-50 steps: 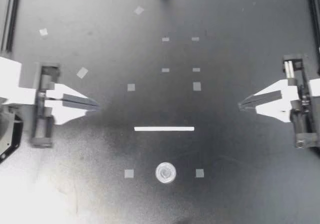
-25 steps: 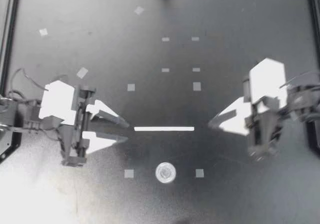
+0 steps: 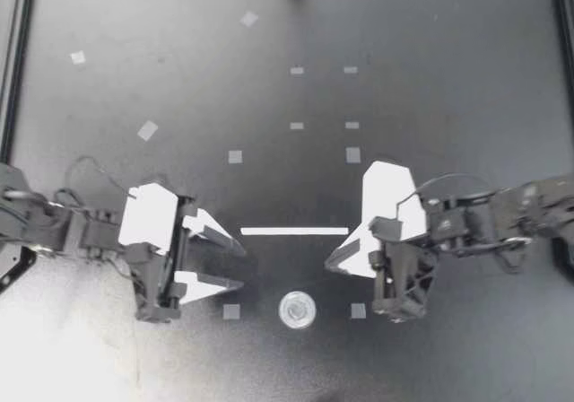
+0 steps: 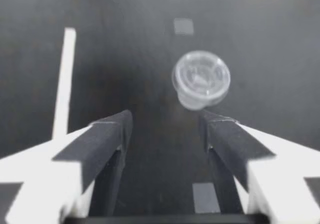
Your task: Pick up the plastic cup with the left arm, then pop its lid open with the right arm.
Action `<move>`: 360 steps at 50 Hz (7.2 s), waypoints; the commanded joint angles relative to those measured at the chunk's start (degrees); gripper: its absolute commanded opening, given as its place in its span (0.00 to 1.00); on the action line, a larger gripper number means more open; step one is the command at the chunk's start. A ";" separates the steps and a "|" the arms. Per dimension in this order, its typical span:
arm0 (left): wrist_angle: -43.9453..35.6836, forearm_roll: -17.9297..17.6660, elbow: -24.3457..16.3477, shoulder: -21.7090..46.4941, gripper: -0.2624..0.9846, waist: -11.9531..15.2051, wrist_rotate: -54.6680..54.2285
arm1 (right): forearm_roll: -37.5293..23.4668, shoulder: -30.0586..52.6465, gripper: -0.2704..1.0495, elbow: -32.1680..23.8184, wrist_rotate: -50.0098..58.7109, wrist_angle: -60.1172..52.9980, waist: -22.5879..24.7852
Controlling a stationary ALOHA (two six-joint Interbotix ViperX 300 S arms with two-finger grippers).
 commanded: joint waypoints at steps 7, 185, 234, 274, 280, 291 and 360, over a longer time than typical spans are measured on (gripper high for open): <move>-0.53 0.09 -3.60 5.27 0.67 -2.46 -0.62 | 0.18 2.37 0.15 -3.16 0.70 -1.32 2.02; 2.81 -0.18 -17.05 18.37 0.31 -4.04 3.52 | 0.70 4.57 0.16 0.88 12.66 -12.66 6.06; -26.98 -7.21 -7.38 7.65 0.30 -3.60 20.04 | -2.37 7.29 0.69 8.26 43.51 -67.59 5.98; -25.58 -7.21 -7.47 7.56 0.30 -3.69 17.58 | -2.72 -4.83 0.69 10.02 -11.34 -42.71 3.25; -25.40 -7.29 -7.56 7.73 0.30 -3.60 17.58 | -2.55 -4.04 0.69 9.84 -12.04 -42.71 3.34; -25.05 -7.29 -7.47 7.65 0.30 -3.69 17.31 | -2.55 -3.96 0.69 9.84 -11.95 -42.71 3.34; -23.99 -7.29 -7.47 7.65 0.30 -3.60 16.79 | -2.55 -3.96 0.69 10.02 -11.78 -42.71 3.34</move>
